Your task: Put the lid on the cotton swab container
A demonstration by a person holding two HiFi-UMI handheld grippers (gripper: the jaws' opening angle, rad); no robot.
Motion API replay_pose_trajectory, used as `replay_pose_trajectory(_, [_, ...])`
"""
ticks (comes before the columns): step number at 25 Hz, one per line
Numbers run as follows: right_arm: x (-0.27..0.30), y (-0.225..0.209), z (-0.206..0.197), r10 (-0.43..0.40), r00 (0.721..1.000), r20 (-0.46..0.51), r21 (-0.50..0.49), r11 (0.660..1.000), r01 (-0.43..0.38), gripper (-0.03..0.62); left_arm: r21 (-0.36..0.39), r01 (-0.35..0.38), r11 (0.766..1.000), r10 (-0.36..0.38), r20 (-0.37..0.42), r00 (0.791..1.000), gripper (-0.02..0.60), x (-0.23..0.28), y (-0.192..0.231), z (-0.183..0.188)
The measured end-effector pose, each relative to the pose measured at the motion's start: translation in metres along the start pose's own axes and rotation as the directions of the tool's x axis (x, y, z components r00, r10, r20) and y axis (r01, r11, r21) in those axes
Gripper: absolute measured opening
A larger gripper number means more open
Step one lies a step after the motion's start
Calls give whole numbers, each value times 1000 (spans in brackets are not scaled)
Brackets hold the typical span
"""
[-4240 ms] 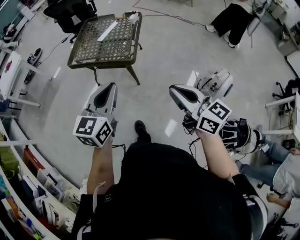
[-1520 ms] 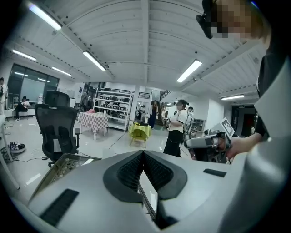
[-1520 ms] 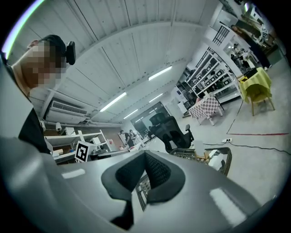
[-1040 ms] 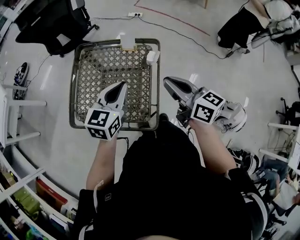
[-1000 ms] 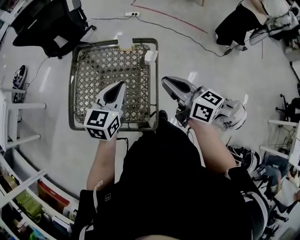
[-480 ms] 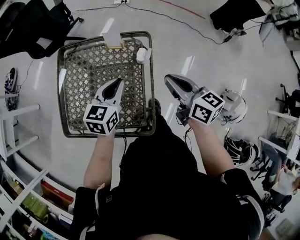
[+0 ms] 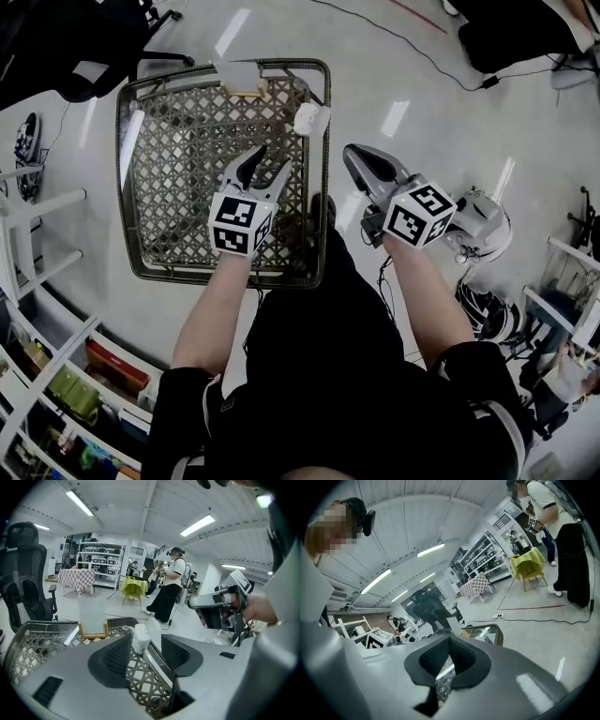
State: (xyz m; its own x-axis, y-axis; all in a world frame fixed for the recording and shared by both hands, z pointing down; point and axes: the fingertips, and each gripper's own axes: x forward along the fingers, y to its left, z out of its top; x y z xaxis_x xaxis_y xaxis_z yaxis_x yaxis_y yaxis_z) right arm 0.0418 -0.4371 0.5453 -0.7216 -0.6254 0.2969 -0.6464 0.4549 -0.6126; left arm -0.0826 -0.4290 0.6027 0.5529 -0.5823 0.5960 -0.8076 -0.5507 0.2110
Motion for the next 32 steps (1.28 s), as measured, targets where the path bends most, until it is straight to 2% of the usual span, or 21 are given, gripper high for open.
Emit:
replay_pose_trajectory(5, [23,-30,-9,-41,999,-2,24,999,41,11,48,22,999,-19,-46,999,202,35,13,-20])
replay_pose_trajectory(10, [44,-58,-23,-73,996,-50,55,996,75,11,92,34,995,-23,-109,994,201,67,27,-38])
replay_pose_trajectory(17, [65,-69,-36,-56,992,-113,74,995,64,11,159,111,981,-90,-135,987,201,96,15,-45])
replay_pose_trajectory(21, [73,-69,-36,-38,989,-141,70,996,48,11,170,167,971,-145,-134,980,186,104,-4,-41])
replay_pose_trajectory(25, [77,-67,-35,-22,984,-175,58,998,32,11,166,201,965,-177,-151,973,118,107,-24,-44])
replay_pose_trajectory(30, [85,-62,-41,-11,973,-230,23,1000,16,11,130,169,977,-150,-147,978,118,104,-20,-46])
replay_pose_trajectory(32, [89,-62,-43,-26,967,-255,-21,1000,21,11,118,154,981,-137,-140,981,118,101,-14,-46])
